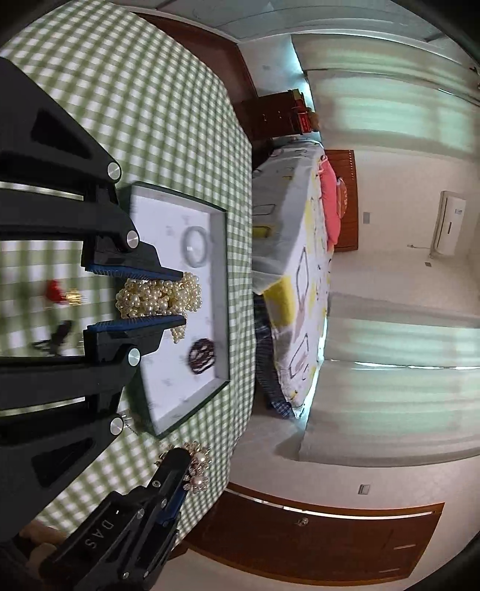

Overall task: Organize jewelry
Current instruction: 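Carry the pearl necklace and brooch into the tray and open both tools, then withdraw both tools from the tray toward the red tassel charms, then close the left tool on a red tassel charm while the right tool grasps the gold-and-red tassel, then carry both tassels over the tray, lower them in and open both tools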

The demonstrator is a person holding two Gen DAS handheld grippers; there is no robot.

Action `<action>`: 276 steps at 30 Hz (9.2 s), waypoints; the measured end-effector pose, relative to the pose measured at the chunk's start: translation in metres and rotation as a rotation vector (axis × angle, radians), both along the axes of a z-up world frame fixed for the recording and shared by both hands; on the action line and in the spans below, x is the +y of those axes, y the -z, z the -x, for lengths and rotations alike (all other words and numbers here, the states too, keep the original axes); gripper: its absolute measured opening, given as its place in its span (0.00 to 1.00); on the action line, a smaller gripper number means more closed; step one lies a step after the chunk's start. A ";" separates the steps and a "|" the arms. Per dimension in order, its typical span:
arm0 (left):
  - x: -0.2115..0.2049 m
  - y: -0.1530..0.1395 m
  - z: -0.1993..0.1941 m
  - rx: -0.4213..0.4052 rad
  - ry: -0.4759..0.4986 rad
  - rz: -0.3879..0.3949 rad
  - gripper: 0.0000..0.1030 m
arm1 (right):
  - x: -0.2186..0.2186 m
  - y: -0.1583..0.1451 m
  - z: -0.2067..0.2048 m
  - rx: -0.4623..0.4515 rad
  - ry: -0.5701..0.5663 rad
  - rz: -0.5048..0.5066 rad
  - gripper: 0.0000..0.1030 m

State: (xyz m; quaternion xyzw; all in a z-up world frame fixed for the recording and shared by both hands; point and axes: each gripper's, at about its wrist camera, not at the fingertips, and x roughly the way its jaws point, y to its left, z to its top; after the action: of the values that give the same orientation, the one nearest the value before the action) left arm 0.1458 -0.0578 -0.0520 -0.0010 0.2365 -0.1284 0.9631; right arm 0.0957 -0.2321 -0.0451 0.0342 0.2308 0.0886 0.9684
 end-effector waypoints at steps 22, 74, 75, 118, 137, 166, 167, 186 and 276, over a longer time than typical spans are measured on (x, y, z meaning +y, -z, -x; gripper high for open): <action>-0.029 0.055 -0.181 0.219 -0.042 -0.098 0.18 | 0.011 0.049 -0.195 0.214 -0.038 0.005 0.21; 0.018 0.032 -0.034 0.088 -0.105 -0.051 0.57 | -0.016 0.034 -0.019 0.167 0.066 0.037 0.32; 0.020 0.034 -0.031 0.092 -0.106 -0.049 0.57 | -0.015 0.036 -0.015 0.167 0.069 0.042 0.32; 0.039 0.095 0.022 0.226 -0.163 -0.068 0.57 | -0.011 0.112 0.023 0.311 0.076 0.084 0.34; 0.027 0.096 0.019 0.253 -0.108 -0.053 0.57 | -0.016 0.110 0.025 0.295 0.073 0.063 0.14; 0.003 0.107 0.008 0.301 0.018 -0.074 0.11 | -0.021 0.112 0.024 0.296 0.073 0.032 0.14; 0.003 0.105 0.009 0.295 0.017 -0.071 0.11 | -0.021 0.111 0.024 0.292 0.074 0.032 0.14; 0.009 0.088 0.018 0.234 -0.003 -0.049 0.11 | -0.020 0.102 0.029 0.249 0.076 0.041 0.14; -0.042 0.097 -0.157 0.374 -0.022 -0.042 0.52 | -0.030 0.100 -0.174 0.371 0.028 0.060 0.28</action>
State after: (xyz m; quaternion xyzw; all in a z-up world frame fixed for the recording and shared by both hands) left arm 0.3030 -0.0994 -0.1492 -0.0071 0.4142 -0.1105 0.9034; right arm 0.2700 -0.2624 -0.1454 0.0241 0.4074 0.0606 0.9109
